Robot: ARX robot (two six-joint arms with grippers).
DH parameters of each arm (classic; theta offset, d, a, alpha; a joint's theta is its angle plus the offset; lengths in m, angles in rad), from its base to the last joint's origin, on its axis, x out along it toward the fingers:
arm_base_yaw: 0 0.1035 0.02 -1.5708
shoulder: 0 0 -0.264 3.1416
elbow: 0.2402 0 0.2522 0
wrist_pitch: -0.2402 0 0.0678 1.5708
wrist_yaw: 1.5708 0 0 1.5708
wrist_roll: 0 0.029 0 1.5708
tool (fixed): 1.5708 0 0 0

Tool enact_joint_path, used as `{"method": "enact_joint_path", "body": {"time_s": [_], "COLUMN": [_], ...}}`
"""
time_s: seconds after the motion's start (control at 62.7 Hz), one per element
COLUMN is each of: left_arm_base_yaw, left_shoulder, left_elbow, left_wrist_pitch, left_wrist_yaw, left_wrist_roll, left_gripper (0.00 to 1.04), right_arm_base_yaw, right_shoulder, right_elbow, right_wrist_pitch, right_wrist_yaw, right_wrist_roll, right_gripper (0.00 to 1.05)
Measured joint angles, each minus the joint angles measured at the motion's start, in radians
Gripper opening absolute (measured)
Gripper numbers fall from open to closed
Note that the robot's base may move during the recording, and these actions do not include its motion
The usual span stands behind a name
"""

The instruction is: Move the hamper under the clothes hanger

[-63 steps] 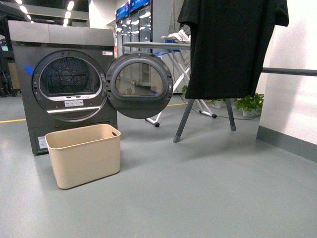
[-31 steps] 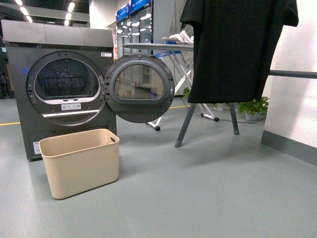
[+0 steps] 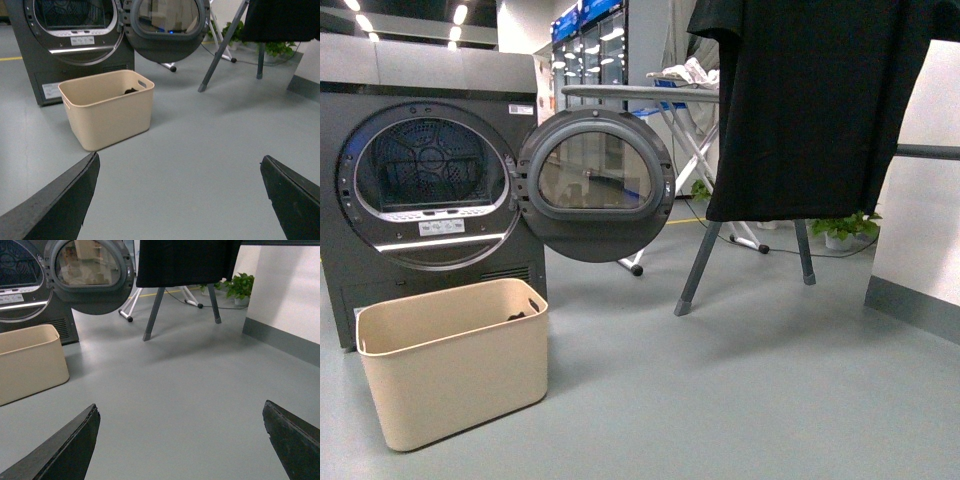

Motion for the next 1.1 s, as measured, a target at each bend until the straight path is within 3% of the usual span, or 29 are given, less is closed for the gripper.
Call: {"method": "enact_joint_path", "body": {"time_s": [1.1], "left_arm_base_yaw": [0.000], "left_shoulder": [0.000], "left_elbow": [0.000], "left_wrist_pitch": [0.000], "left_wrist_yaw": [0.000], "left_wrist_roll": [0.000], "left_gripper": [0.98], "right_arm_base_yaw": [0.000], "right_shoulder": [0.000], "right_elbow": [0.000], "right_wrist_pitch": [0.000], "right_wrist_yaw": [0.002], "right_wrist_roll": [0.000], "right_gripper": [0.97]}}
